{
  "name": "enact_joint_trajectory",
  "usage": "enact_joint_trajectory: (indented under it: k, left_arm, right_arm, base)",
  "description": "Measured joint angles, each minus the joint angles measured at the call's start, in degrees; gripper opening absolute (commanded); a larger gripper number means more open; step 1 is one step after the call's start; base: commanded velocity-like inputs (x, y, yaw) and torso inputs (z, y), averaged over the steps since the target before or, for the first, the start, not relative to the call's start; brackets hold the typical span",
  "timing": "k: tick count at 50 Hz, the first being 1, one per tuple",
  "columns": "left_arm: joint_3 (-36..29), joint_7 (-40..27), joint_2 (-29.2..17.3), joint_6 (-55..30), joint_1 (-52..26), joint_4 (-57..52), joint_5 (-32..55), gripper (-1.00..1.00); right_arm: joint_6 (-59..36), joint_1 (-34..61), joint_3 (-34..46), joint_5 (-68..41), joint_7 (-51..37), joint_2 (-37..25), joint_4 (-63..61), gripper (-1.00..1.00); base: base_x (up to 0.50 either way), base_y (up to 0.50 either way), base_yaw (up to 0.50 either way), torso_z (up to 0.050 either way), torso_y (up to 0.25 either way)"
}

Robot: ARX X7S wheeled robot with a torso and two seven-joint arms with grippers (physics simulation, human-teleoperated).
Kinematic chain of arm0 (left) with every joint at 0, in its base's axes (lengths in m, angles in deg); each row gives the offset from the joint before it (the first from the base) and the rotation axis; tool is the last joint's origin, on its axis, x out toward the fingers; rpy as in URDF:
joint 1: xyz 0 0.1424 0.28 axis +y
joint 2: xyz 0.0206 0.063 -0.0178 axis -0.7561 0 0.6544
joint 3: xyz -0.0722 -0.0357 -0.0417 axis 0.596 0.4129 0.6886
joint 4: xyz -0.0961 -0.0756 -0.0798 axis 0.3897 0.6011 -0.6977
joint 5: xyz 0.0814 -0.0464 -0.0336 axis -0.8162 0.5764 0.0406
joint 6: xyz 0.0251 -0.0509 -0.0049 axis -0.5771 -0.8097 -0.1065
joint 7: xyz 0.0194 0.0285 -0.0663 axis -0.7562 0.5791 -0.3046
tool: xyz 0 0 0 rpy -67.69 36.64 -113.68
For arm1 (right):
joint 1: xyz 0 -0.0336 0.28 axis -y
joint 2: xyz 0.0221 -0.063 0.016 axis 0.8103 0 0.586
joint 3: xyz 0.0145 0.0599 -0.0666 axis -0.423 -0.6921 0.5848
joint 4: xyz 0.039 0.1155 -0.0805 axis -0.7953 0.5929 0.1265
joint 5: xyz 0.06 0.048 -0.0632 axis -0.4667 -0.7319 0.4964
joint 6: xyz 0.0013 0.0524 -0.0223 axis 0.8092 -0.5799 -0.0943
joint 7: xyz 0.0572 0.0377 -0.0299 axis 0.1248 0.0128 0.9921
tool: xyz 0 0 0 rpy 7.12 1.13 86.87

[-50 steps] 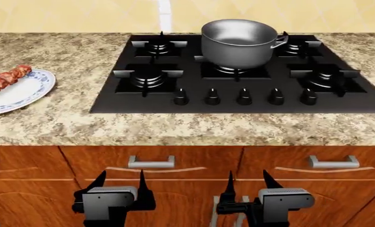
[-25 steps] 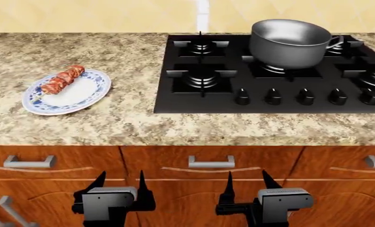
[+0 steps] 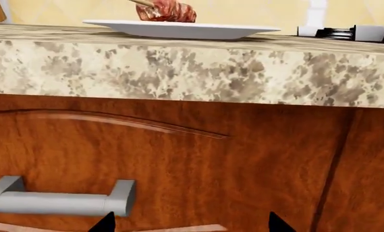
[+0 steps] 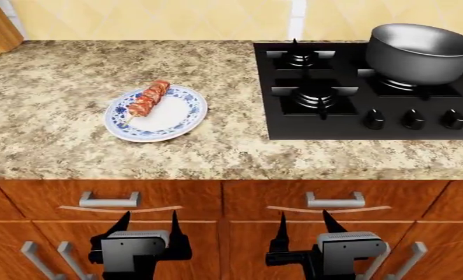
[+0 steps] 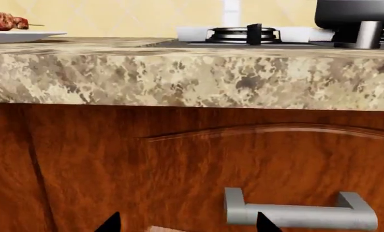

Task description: Frozen meat rests on a plate on the counter. Retrieve the meat and place it in a pot on a burner. Then turn the burner on.

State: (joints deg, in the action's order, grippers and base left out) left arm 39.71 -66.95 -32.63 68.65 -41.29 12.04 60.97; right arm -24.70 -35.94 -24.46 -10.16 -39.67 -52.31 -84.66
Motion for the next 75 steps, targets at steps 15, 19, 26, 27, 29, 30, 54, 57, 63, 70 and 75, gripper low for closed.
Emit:
enact_joint_trajectory:
  k: [15,19,26,27,29,30,54,57,63,70,75]
  left_arm:
    - [-0.66,-0.37,-0.74,-0.74,0.03,-1.16,0.90,1.00]
    - [-0.75,-0.49,-1.38,-2.68,0.50,-4.62,2.01,1.00]
    - [0.22,-2.23,-4.14,-10.32,0.30,-15.90,4.40,1.00]
    - [0.57,-2.57,-4.67,-11.78,0.10,-17.85,4.92,1.00]
    - [1.40,-3.24,-5.79,-14.94,-0.56,-21.64,6.16,1.00]
    - [1.83,-3.58,-6.36,-16.52,-1.00,-23.43,6.75,1.00]
    - [18.46,-27.67,-20.84,-73.64,-47.87,-38.89,51.94,1.00]
    - [17.38,-30.68,-23.01,-77.04,-54.54,-35.85,56.60,1.00]
    - [12.21,-32.57,-28.09,-81.89,-64.95,-30.75,61.30,1.00]
    - [5.16,-33.92,-33.20,-84.78,-74.37,-26.49,65.52,1.00]
    - [1.16,-34.11,-35.37,-85.29,-78.71,-24.88,67.03,1.00]
  right_arm:
    - [-0.72,0.05,0.70,-0.52,-0.67,-0.48,-0.90,1.00]
    - [-1.60,-0.47,0.48,-0.80,-1.28,-0.97,-4.13,1.00]
    - [-6.82,-1.12,-0.34,-1.63,-3.03,-2.88,-14.91,1.00]
    - [-8.04,-1.01,-0.48,-1.73,-3.32,-3.25,-16.72,1.00]
    - [-10.96,-0.49,-0.80,-1.93,-3.94,-4.03,-20.38,1.00]
    - [-12.49,-0.14,-1.00,-2.10,-4.24,-4.41,-22.12,1.00]
    - [-73.41,41.70,-11.55,-23.90,-14.22,-10.17,-42.93,1.00]
    - [-77.78,48.19,-10.95,-31.77,-19.39,-12.19,-40.67,1.00]
    - [-83.34,58.25,-7.69,-48.14,-30.99,-16.96,-35.04,1.00]
    - [-85.95,65.12,-3.29,-61.85,-40.90,-20.77,-29.85,1.00]
    - [-86.04,67.27,-0.69,-66.55,-43.98,-22.37,-27.55,1.00]
  base:
    - [0.00,0.00,0.00,0.000,0.000]
    - [0.00,0.00,0.00,0.000,0.000]
    - [0.00,0.00,0.00,0.000,0.000]
    - [0.00,0.00,0.00,0.000,0.000]
    - [0.00,0.00,0.00,0.000,0.000]
    - [0.00,0.00,0.00,0.000,0.000]
    - [0.08,0.00,0.00,0.000,0.000]
    - [0.50,0.00,0.00,0.000,0.000]
    - [0.50,0.00,0.00,0.000,0.000]
    - [0.50,0.00,0.00,0.000,0.000]
    - [0.50,0.00,0.00,0.000,0.000]
